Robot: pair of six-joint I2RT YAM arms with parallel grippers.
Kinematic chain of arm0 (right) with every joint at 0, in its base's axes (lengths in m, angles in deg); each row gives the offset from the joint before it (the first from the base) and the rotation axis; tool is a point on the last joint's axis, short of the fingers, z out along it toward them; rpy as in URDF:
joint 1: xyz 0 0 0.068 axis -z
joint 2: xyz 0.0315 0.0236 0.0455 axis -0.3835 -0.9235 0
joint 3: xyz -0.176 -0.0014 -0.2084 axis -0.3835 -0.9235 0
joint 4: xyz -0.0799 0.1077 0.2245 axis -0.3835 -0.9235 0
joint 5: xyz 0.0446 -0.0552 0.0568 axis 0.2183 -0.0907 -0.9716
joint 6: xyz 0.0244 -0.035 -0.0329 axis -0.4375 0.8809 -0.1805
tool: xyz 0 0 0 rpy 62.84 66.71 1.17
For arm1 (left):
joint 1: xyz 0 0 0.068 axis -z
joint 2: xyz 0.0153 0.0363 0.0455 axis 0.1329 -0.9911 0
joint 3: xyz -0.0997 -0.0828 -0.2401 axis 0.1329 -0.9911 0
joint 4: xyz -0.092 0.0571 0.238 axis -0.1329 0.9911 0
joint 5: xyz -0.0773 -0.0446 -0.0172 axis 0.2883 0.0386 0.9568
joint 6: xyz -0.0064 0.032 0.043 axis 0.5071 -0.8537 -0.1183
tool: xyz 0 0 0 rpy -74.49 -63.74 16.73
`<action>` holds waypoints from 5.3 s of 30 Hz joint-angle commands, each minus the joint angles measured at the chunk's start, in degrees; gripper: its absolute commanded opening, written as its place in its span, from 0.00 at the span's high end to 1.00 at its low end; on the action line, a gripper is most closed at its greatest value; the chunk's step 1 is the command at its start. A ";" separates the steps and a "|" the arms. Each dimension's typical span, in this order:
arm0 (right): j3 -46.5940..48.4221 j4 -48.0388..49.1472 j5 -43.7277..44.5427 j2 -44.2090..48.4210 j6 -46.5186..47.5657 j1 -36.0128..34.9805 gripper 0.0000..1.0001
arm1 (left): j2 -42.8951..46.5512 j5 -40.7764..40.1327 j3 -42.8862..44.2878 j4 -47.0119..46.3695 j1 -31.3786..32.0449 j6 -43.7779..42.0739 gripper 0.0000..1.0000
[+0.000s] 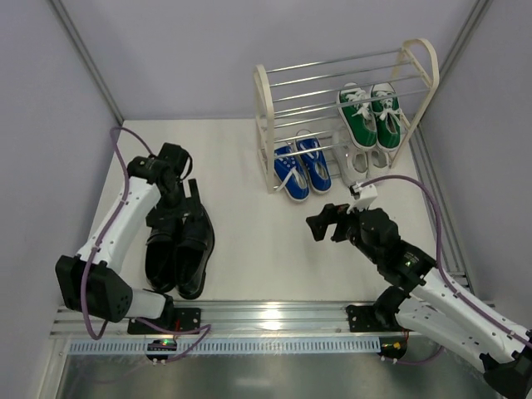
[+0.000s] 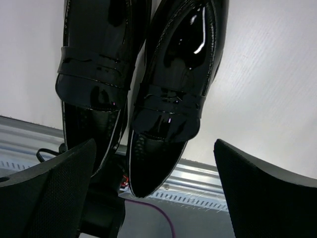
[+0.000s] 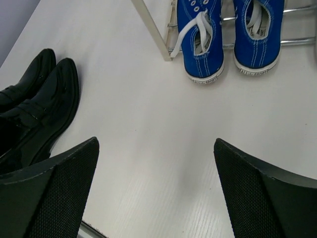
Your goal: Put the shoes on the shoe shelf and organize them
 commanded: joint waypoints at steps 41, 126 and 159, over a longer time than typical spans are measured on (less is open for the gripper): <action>-15.51 1.69 -4.49 10.36 -7.10 -3.33 0.10 | -0.74 21.85 -25.90 6.34 -6.43 1.43 0.89; 4.62 -22.92 22.14 6.58 -5.79 -3.33 0.10 | -19.36 0.08 -4.47 -13.79 47.62 5.47 0.32; 3.65 -25.29 23.02 9.03 -6.14 -3.24 0.10 | -26.31 3.49 -5.86 -32.59 47.62 1.52 0.79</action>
